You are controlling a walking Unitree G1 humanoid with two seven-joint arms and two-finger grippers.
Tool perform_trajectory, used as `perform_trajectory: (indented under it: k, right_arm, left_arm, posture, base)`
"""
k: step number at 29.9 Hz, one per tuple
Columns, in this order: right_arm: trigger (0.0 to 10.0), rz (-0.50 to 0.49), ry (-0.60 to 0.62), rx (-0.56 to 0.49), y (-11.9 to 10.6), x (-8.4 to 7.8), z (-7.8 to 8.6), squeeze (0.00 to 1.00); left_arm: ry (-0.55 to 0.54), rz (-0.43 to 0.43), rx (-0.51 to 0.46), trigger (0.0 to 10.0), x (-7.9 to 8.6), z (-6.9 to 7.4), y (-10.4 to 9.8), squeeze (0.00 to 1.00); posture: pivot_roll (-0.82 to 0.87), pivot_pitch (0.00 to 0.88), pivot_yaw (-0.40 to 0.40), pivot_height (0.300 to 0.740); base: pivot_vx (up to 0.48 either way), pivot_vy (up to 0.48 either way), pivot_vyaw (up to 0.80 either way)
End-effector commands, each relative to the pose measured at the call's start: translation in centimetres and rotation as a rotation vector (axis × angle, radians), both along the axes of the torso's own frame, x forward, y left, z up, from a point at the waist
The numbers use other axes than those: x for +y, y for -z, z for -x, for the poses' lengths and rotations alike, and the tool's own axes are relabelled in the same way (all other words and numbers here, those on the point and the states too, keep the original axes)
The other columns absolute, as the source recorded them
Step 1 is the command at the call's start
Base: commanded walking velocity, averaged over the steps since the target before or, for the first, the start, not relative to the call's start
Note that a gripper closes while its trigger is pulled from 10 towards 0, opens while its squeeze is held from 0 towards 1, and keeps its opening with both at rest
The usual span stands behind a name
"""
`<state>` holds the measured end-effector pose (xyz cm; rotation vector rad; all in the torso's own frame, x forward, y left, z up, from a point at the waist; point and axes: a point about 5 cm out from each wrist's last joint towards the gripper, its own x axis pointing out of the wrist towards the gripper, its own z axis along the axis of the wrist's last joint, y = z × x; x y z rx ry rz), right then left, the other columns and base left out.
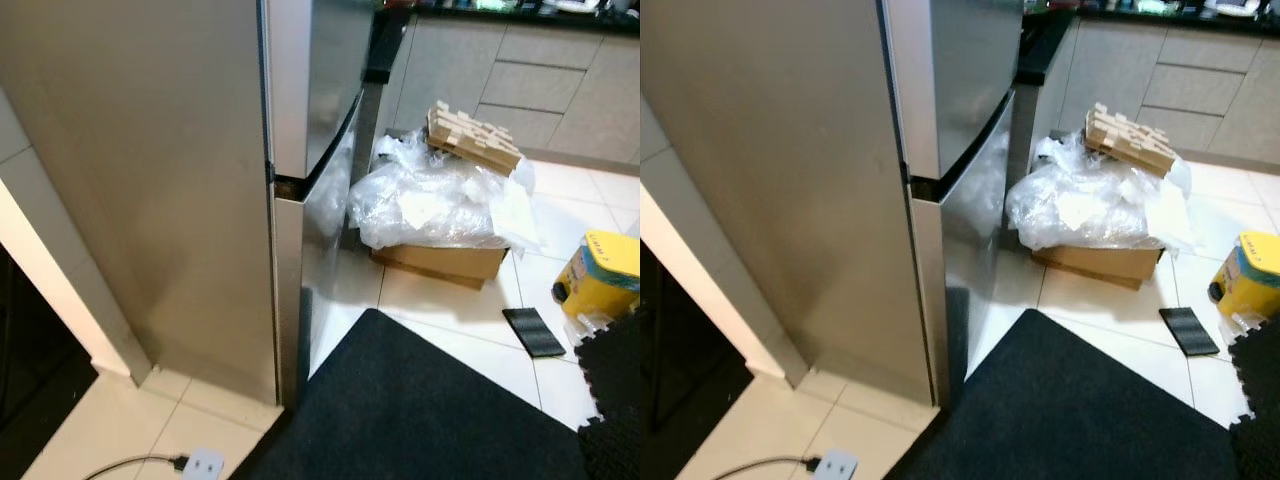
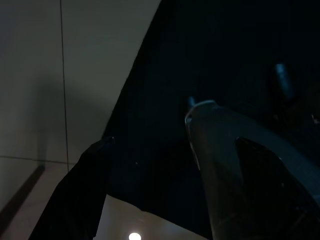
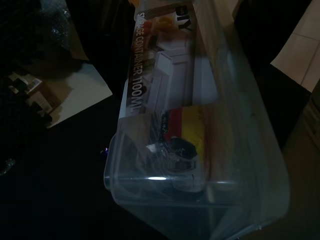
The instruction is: Restocking fridge
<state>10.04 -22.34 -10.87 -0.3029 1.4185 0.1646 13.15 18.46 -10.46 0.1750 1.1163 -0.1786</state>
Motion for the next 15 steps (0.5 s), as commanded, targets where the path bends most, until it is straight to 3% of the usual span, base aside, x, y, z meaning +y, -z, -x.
perform_trajectory:
  k: [1, 12, 15]
  right_arm:
    - [10.0, 0.004, -0.007, -0.009, -0.06, 0.02, -0.26, 0.0]
    - [10.0, 0.005, -0.012, -0.007, -0.03, 0.03, -0.18, 0.0]
    - [10.0, 0.005, -0.017, -0.004, -0.01, 0.06, -0.1, 0.0]
  left_arm:
    - [-0.008, 0.014, 0.004, 10.0, -0.35, 0.15, 0.09, 0.0]
    - [-0.01, 0.02, 0.003, 10.0, -0.42, 0.16, 0.09, 0.0]
    - [-0.021, 0.051, -0.01, 10.0, -0.59, 0.0, 0.02, 0.0]
  posture:
    - [-0.07, 0.0, -0.017, 0.74]
    - [-0.07, 0.0, -0.019, 0.74]
    - [-0.07, 0.0, -0.019, 0.74]
  base:
    - [0.345, 0.0, 0.0]
    - [0.329, 0.0, 0.0]
    - [0.0, 0.0, 0.0]
